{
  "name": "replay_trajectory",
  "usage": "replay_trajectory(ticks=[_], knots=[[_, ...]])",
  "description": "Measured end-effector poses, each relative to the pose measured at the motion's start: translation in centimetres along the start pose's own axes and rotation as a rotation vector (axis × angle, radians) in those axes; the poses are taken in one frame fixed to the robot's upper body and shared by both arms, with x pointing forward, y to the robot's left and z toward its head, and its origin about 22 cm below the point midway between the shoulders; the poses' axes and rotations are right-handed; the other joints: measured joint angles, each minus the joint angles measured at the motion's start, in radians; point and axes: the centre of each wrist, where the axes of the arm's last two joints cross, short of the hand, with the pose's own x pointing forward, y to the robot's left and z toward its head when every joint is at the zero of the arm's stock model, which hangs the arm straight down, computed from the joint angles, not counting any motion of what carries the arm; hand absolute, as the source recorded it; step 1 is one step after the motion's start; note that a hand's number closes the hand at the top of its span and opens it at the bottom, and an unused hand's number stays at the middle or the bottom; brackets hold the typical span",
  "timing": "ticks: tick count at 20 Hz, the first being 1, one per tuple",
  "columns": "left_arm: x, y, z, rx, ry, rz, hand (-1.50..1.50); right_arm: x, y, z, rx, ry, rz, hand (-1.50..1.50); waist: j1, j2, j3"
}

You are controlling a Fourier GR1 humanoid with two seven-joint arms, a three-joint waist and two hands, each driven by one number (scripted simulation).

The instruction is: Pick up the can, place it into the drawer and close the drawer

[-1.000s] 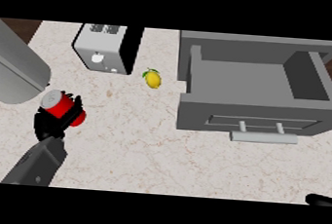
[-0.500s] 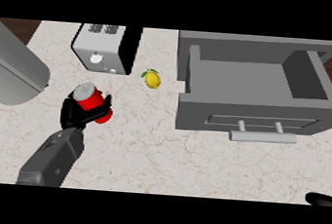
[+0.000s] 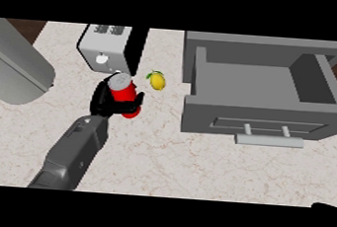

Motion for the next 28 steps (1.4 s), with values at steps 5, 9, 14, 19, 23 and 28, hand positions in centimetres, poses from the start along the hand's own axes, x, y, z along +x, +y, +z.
replay_trajectory(ticks=[5,9,14,19,23,28], knots=[[4.0,-3.0,-2.8,-0.079,-0.035,-0.034,1.5,-0.1,-0.4,-0.4,-0.012,0.002,0.011,-1.5,0.011,-0.003,0.001],[8.0,-6.3,-4.6,-0.122,-0.047,-0.049,1.5,0.4,-0.2,-0.3,-0.011,0.0,0.019,-1.5,0.012,-0.005,0.001],[12.9,-9.7,-5.6,-0.165,-0.06,-0.048,1.5,0.7,-0.3,-1.1,-0.013,0.0,0.012,-1.5,0.011,-0.004,0.0],[17.5,-13.2,-6.1,-0.177,-0.077,-0.066,1.5,0.5,-0.4,-1.0,-0.014,-0.004,0.012,-1.5,0.002,-0.001,0.0],[21.2,-15.7,-6.3,-0.189,-0.081,-0.085,1.5,0.7,-0.2,-1.0,-0.014,-0.009,0.01,-1.5,0.0,0.0,0.0],[24.9,-18.8,-7.1,-0.193,-0.077,-0.117,1.5,0.7,0.0,-1.1,-0.012,-0.014,0.004,-1.5,-0.012,0.003,0.001]])
